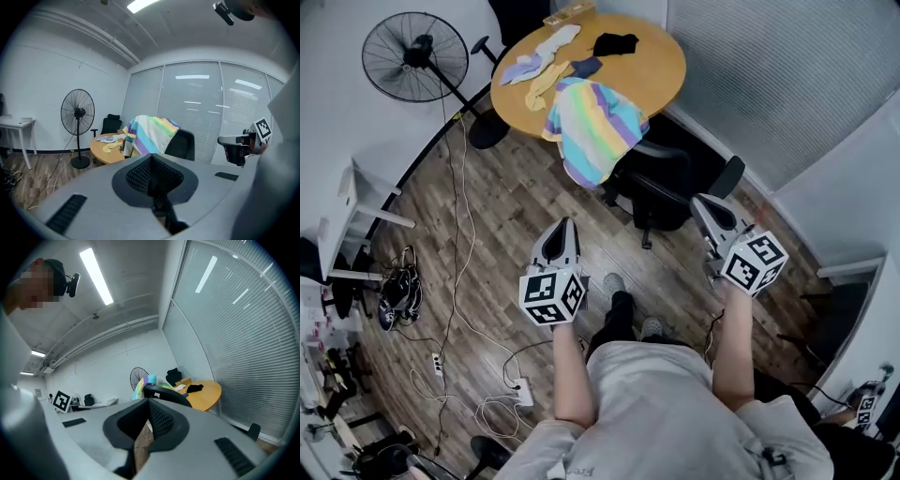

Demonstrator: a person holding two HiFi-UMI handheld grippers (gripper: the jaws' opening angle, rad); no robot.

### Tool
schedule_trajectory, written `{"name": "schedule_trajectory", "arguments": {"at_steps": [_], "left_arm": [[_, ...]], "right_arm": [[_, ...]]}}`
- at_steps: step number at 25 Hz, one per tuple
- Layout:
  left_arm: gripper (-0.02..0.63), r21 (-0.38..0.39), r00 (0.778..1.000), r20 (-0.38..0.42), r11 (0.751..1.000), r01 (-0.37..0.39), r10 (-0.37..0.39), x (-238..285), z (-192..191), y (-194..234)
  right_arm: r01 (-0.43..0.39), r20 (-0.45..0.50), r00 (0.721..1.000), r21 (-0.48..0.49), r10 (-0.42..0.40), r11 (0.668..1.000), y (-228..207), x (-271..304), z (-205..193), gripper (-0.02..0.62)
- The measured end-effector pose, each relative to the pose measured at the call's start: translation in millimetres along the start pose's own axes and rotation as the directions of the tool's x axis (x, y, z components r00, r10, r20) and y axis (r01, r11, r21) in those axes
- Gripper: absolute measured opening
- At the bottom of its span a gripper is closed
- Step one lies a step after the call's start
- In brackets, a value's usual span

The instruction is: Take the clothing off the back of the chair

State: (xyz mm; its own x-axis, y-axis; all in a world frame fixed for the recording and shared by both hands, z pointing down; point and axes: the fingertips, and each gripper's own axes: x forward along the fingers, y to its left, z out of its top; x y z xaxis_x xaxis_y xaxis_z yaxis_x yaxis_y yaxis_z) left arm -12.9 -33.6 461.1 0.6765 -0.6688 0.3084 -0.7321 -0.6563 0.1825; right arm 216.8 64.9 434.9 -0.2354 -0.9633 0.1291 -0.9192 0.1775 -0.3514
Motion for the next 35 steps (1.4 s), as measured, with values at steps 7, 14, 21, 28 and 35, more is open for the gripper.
{"name": "schedule_trajectory", "arguments": {"at_steps": [7, 14, 21, 28, 35], "left_arm": [[0.028, -0.041, 0.999, 0.019, 0.998, 0.036, -0.036, 57, 26, 40], [0.028, -0.082, 0.996, 0.058, 0.994, 0.075, -0.070, 87, 60, 71], [0.028, -0.080, 0.976, 0.126, 0.979, 0.188, -0.177, 97, 79, 61], [0.029, -0.035, 0.979, 0.143, 0.988, 0.151, -0.144, 108, 92, 65], [0.341, 0.150, 0.894, 0.148, 0.903, 0.403, -0.424, 101, 103, 5]], "right_arm": [[0.036, -0.022, 0.999, -0.021, -0.036, 0.999, -35, 45, 29, 0.023], [0.059, -0.014, 0.998, -0.142, -0.062, 0.988, -57, 68, 80, 0.023], [-0.013, -0.067, 0.998, -0.225, -0.002, 0.974, -84, 110, 99, 0.023], [-0.265, -0.107, 0.963, -0.188, 0.249, 0.946, -93, 165, 104, 0.023], [-0.525, -0.202, 0.846, -0.151, 0.494, 0.838, -105, 206, 94, 0.025]]}}
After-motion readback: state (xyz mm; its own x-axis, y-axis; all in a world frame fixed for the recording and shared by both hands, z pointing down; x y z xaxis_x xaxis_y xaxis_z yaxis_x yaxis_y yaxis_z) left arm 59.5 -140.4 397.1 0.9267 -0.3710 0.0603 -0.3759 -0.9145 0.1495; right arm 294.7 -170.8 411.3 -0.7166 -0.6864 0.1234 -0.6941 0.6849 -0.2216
